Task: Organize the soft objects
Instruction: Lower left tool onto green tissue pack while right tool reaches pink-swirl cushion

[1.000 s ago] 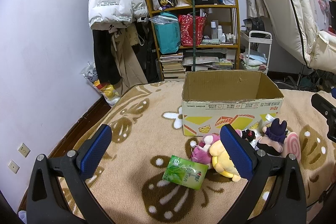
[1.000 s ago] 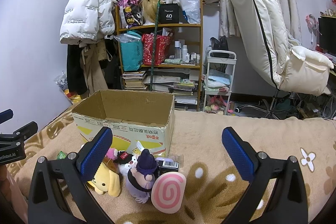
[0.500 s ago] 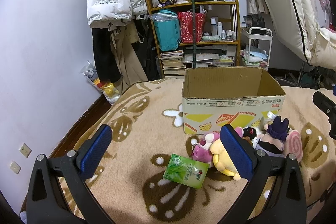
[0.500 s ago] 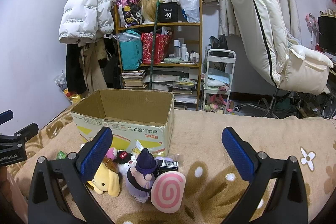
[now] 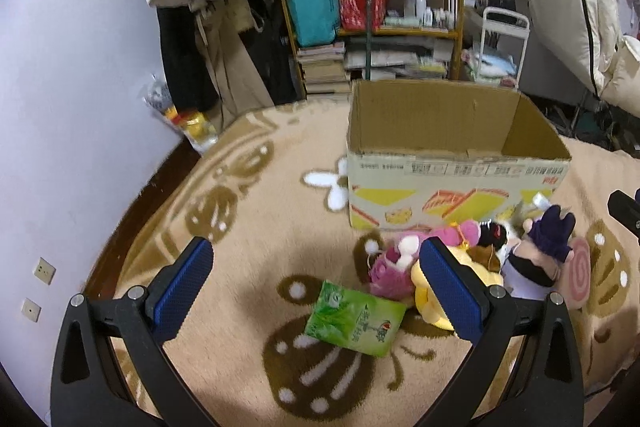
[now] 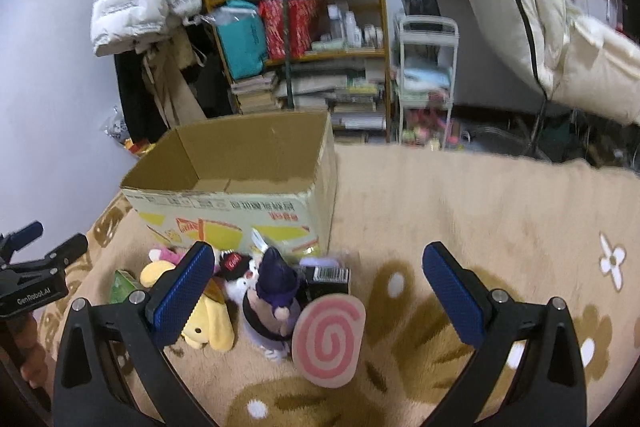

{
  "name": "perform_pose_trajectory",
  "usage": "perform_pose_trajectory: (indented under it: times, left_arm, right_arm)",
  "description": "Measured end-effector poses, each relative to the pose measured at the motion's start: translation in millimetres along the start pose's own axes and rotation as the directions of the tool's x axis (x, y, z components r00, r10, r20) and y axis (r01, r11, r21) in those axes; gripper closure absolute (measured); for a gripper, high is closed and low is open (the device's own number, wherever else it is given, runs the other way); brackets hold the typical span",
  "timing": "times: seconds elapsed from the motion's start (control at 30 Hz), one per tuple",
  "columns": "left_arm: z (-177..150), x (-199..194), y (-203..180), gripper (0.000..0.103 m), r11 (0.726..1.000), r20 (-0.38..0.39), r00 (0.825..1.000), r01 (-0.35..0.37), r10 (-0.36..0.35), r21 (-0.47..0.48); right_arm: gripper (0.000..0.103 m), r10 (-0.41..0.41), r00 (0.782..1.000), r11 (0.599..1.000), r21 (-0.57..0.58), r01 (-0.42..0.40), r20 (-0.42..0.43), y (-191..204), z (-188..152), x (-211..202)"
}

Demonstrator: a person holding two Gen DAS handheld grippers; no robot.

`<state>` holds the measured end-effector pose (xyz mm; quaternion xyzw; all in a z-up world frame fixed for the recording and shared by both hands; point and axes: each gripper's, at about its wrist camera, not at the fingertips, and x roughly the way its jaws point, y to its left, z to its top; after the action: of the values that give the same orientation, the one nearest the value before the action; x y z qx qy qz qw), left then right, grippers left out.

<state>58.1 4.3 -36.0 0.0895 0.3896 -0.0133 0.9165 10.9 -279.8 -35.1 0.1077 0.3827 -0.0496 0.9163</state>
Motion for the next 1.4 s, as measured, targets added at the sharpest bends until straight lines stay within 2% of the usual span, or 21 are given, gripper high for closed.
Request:
perform_pose_trajectory:
  times: [0.13, 0.23, 0.3, 0.37, 0.47, 0.67, 0.9, 1.13, 1.3, 1.33, 1.4]
  left_arm:
    - [3, 17, -1, 0.001, 1.000, -0.086, 0.996, 0.028, -0.028, -0.004]
    - [1, 34, -1, 0.001, 0.997, -0.174, 0.982, 0.070, -0.072, -0.021]
    - [-2, 41, -4, 0.001, 0.997, -0.211, 0.975, 0.073, -0.074, -0.014]
    - [-4, 44, -7, 0.001, 0.997, -0.226, 0.972, 0.071, -0.070, -0.001]
    - [-5, 50, -11, 0.001, 0.997, -0.252, 0.965, 0.082, -0.077, 0.007]
    - [-12, 67, -19, 0.001, 0.992, -0.331, 0.938, 0.119, -0.103, 0.029]
    - [-21, 82, -26, 0.001, 0.991, -0.405, 0.910, 0.120, -0.089, 0.052]
    - [-25, 87, -29, 0.001, 0.991, -0.425, 0.902, 0.112, -0.073, 0.067]
    - [-27, 91, -30, 0.006, 0.991, -0.441, 0.894, 0.119, -0.080, 0.061]
    - [-27, 91, -30, 0.007, 0.991, -0.446, 0.891, 0.121, -0.083, 0.058]
    - [-28, 94, -31, 0.017, 0.990, -0.459, 0.883, 0.135, -0.098, 0.049]
  right_arm:
    - [0.000, -0.015, 0.997, 1.000, 0.017, 0.016, -0.069, -8, -4, 13]
    - [0.000, -0.011, 0.994, 1.000, 0.015, 0.013, -0.107, -9, -5, 20]
    - [0.001, -0.013, 0.992, 1.000, 0.006, 0.014, -0.128, -8, -4, 24]
    - [0.002, -0.028, 0.989, 1.000, -0.006, 0.027, -0.148, -7, -7, 29]
    - [0.011, -0.010, 0.981, 1.000, -0.002, 0.010, -0.193, -9, -8, 39]
    - [0.012, -0.011, 0.962, 1.000, 0.019, 0.017, -0.274, -16, -15, 55]
    - [0.013, 0.029, 0.949, 0.996, 0.085, -0.003, -0.313, -28, -22, 56]
    - [0.014, 0.066, 0.945, 0.994, 0.109, -0.032, -0.319, -32, -24, 52]
    - [0.027, 0.085, 0.932, 0.992, 0.113, -0.048, -0.352, -32, -28, 58]
    - [0.034, 0.083, 0.930, 0.993, 0.111, -0.046, -0.358, -31, -28, 59]
    - [0.044, 0.086, 0.920, 0.993, 0.108, -0.048, -0.383, -30, -30, 62]
